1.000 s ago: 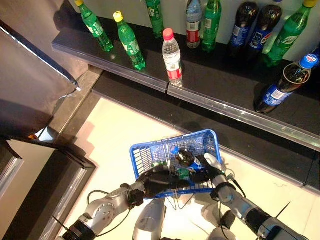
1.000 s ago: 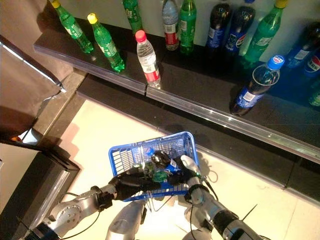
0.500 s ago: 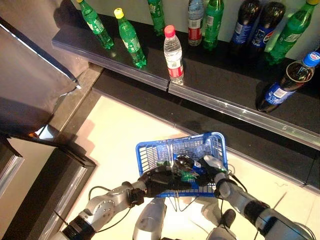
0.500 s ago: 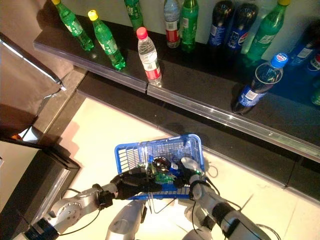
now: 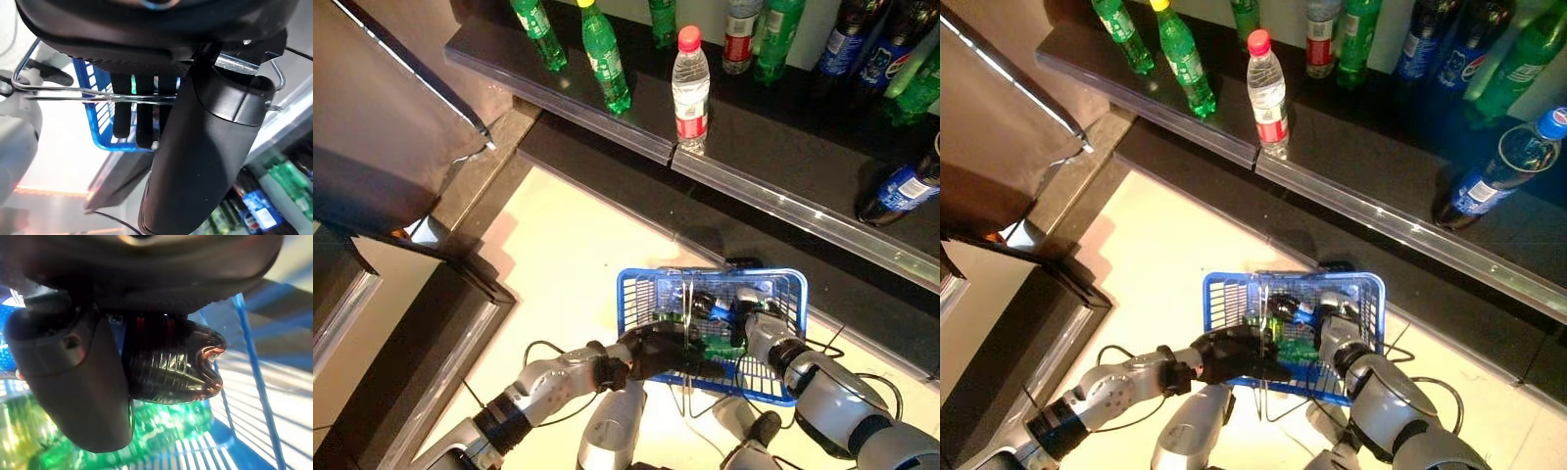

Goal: Pick up the drink and place into the basket.

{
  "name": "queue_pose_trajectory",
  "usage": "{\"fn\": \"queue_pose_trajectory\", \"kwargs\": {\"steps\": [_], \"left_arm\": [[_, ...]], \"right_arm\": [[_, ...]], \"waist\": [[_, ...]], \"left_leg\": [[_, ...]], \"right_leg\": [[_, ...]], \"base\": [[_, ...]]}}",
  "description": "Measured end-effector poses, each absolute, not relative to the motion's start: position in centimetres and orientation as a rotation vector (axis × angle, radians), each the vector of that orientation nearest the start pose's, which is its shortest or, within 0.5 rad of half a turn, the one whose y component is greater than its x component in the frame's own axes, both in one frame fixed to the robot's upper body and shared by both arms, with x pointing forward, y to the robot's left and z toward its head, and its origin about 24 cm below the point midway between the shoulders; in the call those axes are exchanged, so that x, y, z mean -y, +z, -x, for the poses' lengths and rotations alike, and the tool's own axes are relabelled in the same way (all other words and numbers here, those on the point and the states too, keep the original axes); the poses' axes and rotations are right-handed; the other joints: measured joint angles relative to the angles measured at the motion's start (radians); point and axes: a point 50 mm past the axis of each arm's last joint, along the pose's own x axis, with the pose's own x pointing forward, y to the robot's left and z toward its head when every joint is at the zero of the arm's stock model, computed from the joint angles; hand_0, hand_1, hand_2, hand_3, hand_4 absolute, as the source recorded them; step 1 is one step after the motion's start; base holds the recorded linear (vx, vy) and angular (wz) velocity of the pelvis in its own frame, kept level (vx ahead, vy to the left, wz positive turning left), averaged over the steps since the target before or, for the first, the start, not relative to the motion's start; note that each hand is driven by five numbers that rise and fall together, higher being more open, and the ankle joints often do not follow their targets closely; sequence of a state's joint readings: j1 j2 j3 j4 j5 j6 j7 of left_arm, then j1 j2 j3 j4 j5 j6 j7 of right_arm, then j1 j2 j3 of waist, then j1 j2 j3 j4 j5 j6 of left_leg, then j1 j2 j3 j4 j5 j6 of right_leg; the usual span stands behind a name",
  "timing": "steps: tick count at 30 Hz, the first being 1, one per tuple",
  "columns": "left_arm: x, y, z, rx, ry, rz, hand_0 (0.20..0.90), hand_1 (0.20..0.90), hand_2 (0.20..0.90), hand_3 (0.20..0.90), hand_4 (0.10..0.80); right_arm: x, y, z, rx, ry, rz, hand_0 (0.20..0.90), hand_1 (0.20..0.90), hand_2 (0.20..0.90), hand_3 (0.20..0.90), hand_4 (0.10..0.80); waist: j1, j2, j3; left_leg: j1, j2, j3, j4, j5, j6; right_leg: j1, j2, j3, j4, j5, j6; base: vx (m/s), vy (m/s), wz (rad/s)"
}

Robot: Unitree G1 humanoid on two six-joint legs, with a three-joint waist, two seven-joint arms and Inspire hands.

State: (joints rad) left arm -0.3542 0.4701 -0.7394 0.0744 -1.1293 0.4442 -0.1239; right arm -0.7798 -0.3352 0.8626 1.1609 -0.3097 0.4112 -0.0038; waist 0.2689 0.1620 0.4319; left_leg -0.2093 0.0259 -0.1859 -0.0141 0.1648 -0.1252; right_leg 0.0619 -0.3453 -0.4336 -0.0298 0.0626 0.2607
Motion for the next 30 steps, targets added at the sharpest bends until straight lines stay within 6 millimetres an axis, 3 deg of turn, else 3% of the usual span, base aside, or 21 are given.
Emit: {"fn": "queue_pose_trajectory", "kwargs": {"steps": [4, 14, 15, 16, 18, 19, 20, 30], "left_arm": [[-5.2, 3.0, -24.3, -0.657, -0.905, 0.357, 0.3, 0.3, 0.3, 0.2, 0.1], [-5.0, 3.5, -24.7, -0.623, -0.911, 0.349, 0.3, 0.3, 0.3, 0.2, 0.1], [-5.1, 3.5, -24.8, -0.622, -0.91, 0.347, 0.3, 0.3, 0.3, 0.2, 0.1], [-5.1, 3.5, -24.8, -0.622, -0.909, 0.345, 0.3, 0.3, 0.3, 0.2, 0.1], [-5.2, 3.5, -24.8, -0.622, -0.907, 0.344, 0.3, 0.3, 0.3, 0.2, 0.1], [-5.3, 3.5, -24.8, -0.622, -0.905, 0.342, 0.3, 0.3, 0.3, 0.2, 0.1], [-5.3, 3.5, -24.8, -0.623, -0.904, 0.341, 0.3, 0.3, 0.3, 0.2, 0.1], [-5.5, 3.4, -25.0, -0.64, -0.873, 0.329, 0.3, 0.3, 0.3, 0.2, 0.1]], "right_arm": [[20.1, 0.3, -34.9, -0.739, 0.143, 1.436, 0.3, 0.3, 0.3, 0.2, 0.1], [20.4, -0.1, -34.4, -0.798, 0.123, 1.438, 0.3, 0.3, 0.3, 0.2, 0.1], [20.3, -0.2, -34.4, -0.799, 0.124, 1.437, 0.328, 0.328, 0.328, 0.233, 0.133], [20.3, -0.2, -34.4, -0.8, 0.123, 1.436, 0.415, 0.415, 0.415, 0.335, 0.235], [20.3, -0.2, -34.4, -0.802, 0.122, 1.435, 0.733, 0.733, 0.733, 0.705, 0.605], [20.4, -0.2, -34.4, -0.803, 0.121, 1.435, 0.851, 0.851, 0.851, 0.842, 0.742], [20.4, -0.1, -34.4, -0.803, 0.12, 1.435, 0.9, 0.9, 0.9, 0.9, 0.8], [20.3, 0.1, -34.7, -0.765, 0.105, 1.407, 0.9, 0.9, 0.9, 0.9, 0.8]], "waist": [[0.003, 0.015, 0.037], [0.005, 0.014, 0.053], [0.004, 0.014, 0.053], [0.004, 0.014, 0.053], [0.004, 0.013, 0.054], [0.004, 0.013, 0.054], [0.004, 0.013, 0.054], [-0.001, 0.012, 0.054]], "left_leg": [[-0.025, -0.004, -0.006, 0.016, 0.002, 0.002], [-0.056, -0.017, -0.014, 0.02, 0.008, 0.007], [-0.056, -0.017, -0.014, 0.02, 0.008, 0.007], [-0.056, -0.017, -0.014, 0.02, 0.008, 0.007], [-0.056, -0.017, -0.014, 0.02, 0.008, 0.007], [-0.056, -0.017, -0.014, 0.02, 0.008, 0.007], [-0.056, -0.017, -0.014, 0.02, 0.008, 0.007], [-0.052, -0.017, -0.014, 0.026, 0.009, 0.008]], "right_leg": [[-0.025, -0.006, 0.0, 0.029, -0.006, -0.001], [-0.055, -0.018, -0.002, 0.043, -0.01, 0.003], [-0.055, -0.018, -0.002, 0.043, -0.01, 0.003], [-0.055, -0.018, -0.002, 0.043, -0.01, 0.003], [-0.055, -0.018, -0.002, 0.044, -0.01, 0.003], [-0.055, -0.018, -0.002, 0.044, -0.01, 0.003], [-0.055, -0.018, -0.002, 0.044, -0.01, 0.003], [-0.05, -0.019, -0.001, 0.05, -0.01, 0.004]], "base": [[-0.051, -0.005, 0.04], [-0.027, 0.007, 0.03], [0.0, 0.0, 0.0], [0.0, 0.0, 0.0], [0.0, 0.0, 0.0], [0.0, 0.0, 0.0], [0.0, 0.0, 0.0], [-0.001, 0.003, 0.0]]}}
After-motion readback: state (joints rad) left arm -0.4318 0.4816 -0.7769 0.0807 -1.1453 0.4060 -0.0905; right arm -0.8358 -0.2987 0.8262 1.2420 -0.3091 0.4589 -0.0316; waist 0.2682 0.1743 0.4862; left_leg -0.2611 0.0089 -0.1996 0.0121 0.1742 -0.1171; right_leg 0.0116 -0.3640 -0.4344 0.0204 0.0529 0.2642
